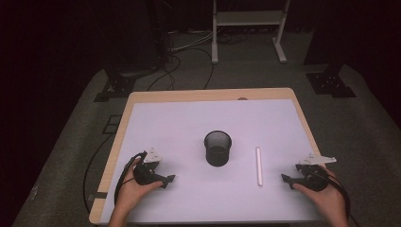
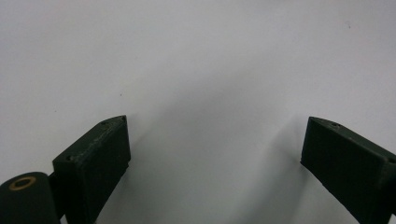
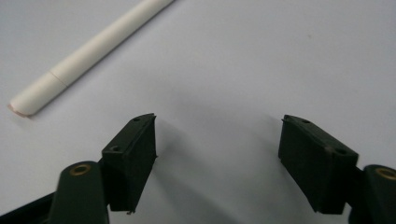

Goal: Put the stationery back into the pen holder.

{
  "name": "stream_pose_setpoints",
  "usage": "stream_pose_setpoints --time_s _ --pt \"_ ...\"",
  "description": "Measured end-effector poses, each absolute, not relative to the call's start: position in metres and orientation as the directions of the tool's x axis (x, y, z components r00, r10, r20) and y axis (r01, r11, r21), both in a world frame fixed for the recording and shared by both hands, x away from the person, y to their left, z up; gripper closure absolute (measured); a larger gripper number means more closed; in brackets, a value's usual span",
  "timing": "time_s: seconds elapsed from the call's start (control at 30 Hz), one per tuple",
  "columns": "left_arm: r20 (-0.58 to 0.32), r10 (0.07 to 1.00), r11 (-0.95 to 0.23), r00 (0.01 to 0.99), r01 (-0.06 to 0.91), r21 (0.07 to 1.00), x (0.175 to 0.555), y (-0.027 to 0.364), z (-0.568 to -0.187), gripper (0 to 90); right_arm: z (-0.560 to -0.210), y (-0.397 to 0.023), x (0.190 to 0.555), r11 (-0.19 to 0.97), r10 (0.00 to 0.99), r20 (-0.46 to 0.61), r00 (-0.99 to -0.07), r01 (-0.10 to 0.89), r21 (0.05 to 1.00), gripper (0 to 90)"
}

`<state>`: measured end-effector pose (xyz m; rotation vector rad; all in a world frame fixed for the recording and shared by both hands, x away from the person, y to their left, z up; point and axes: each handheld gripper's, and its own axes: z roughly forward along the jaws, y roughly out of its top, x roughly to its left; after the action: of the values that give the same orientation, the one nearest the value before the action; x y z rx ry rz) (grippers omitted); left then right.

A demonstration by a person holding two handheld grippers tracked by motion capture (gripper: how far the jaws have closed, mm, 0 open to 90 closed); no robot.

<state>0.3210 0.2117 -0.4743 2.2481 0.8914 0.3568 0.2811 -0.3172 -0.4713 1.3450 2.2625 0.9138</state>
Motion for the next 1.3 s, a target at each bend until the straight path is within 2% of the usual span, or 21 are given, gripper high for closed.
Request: stream_pose_setpoints --time_s 0.43,1.3 --pt "0.013 0.678 -0.516 0.735 0.463 0.72 0.317 0.215 -0.48 3.9 -0.45 -0.307 0.291 0.307 0.878 0.062 -0.475 0.658 0.687 36.9" --pt "0.01 0.678 -0.515 0.735 0.464 0.721 0.317 0.214 -0.481 3.6 -0.427 -0.275 0.32 0.363 0.851 0.046 -0.523 0.649 0.668 40.7"
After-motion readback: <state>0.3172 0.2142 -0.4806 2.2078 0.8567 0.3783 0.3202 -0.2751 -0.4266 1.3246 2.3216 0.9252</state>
